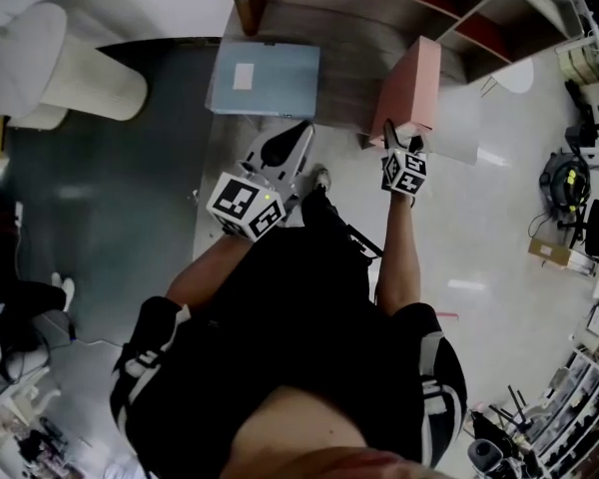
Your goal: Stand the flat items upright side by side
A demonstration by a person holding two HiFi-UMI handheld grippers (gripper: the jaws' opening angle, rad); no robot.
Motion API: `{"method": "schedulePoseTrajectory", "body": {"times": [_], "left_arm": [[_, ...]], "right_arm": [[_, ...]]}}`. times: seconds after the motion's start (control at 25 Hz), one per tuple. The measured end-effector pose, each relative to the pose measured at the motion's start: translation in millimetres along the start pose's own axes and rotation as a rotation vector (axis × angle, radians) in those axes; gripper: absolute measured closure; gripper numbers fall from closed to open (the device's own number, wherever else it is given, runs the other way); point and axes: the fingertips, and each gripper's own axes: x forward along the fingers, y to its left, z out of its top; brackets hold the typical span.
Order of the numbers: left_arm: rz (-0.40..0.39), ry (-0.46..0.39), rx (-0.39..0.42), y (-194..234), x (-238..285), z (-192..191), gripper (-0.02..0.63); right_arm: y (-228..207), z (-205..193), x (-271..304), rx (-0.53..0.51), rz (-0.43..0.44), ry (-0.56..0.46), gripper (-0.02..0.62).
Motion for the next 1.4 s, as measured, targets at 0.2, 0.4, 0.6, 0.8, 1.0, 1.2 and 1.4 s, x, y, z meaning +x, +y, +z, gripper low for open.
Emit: {"method": "schedulePoseTrajectory", "body": {"times": [0.2,0.4,0.6,0.8,1.0,1.2,1.4], "left_arm": [[-0.011,0.006,0.002,3.6,40.8,5.8,0.584],[-0.014,0.020,0.001,9.0,75.3,7.2,0.584],[-0.009,0.037,-0.002,13.0,101.3,4.5,0.584],[0.000,0.050,-0.008,19.5,123.6,4.0,0.584],[0.009,0.060,-0.014,25.8,145.2,3.6,0.584],[0.026,0.071,-0.020,33.8,161.6,1.0,0.584],[0.041,0.072,-0.035,40.4,175.5,0.3,0.584]], "right_arm": [[-21.3,14.0,27.5,0.001,0.004,0.004,0.279],[-39.7,25.2,54.7,0.002,-0.004,0.011,0.279],[-56.4,32.7,78.2,-0.011,-0.007,0.024,0.279],[-70.3,44.3,99.5,-0.011,-0.011,0.022,0.279],[-85.3,57.7,123.1,-0.010,-0.011,0.020,0.279],[-94.4,67.5,144.7,-0.014,-0.008,0.021,0.279],[-101.4,76.7,161.8,-0.011,-0.010,0.024,0.279]]}}
